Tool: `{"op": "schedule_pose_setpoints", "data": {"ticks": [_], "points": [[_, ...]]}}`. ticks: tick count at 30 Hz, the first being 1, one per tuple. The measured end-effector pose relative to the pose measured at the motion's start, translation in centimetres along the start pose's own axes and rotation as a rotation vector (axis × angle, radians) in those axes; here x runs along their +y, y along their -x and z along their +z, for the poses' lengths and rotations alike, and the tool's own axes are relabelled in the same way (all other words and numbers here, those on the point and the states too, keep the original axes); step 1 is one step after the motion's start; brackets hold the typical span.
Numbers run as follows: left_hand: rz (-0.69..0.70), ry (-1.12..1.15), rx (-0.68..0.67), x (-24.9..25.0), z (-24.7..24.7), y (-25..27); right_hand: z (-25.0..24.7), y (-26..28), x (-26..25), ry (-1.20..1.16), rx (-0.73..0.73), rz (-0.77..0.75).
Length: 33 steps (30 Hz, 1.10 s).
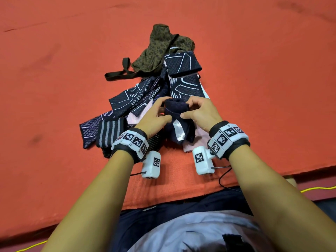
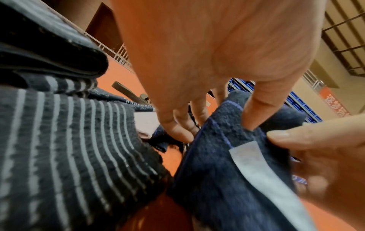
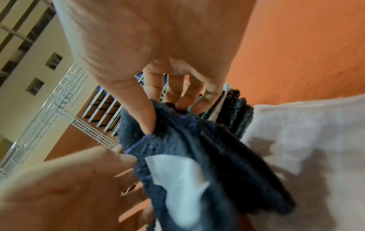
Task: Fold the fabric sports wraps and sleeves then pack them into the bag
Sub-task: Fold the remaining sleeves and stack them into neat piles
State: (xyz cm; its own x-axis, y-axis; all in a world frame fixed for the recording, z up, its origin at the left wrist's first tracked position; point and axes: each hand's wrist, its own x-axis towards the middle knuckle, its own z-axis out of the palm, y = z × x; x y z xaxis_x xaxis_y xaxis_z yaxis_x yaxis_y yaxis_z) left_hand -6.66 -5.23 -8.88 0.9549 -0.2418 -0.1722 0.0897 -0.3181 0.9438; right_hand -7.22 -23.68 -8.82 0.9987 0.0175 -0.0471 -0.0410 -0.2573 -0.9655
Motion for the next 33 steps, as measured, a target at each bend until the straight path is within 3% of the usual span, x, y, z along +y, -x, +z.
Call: {"op": "schedule_pose_setpoints", "data": {"ticks": [8, 13, 17, 29, 33], "points": [[0.078, -0.045, -0.021, 0.7, -0.5, 0.8, 0.4, -0.5, 1.3, 0.004, 0.073, 0.039], [0.027, -0.146, -0.027, -0.3, -0.6, 0.7, 1.1, -0.3, 1.5, 0.013, 0.036, 0.061], [0.005, -0.163, 0.042, -0.7, -0.6, 0.4, 1.7, -0.1, 1.9, -0.003, 0.043, 0.067], [0.071, -0.148, 0.145, -0.7, -0.2, 1.4, 1.3, 0.8, 3.0, 0.151, 0.038, -0.076], [0.110, -0.164, 0.179, -0.6, -0.3, 1.7, 0.8, 1.2, 3.0, 0.087, 0.105, -0.106]]}}
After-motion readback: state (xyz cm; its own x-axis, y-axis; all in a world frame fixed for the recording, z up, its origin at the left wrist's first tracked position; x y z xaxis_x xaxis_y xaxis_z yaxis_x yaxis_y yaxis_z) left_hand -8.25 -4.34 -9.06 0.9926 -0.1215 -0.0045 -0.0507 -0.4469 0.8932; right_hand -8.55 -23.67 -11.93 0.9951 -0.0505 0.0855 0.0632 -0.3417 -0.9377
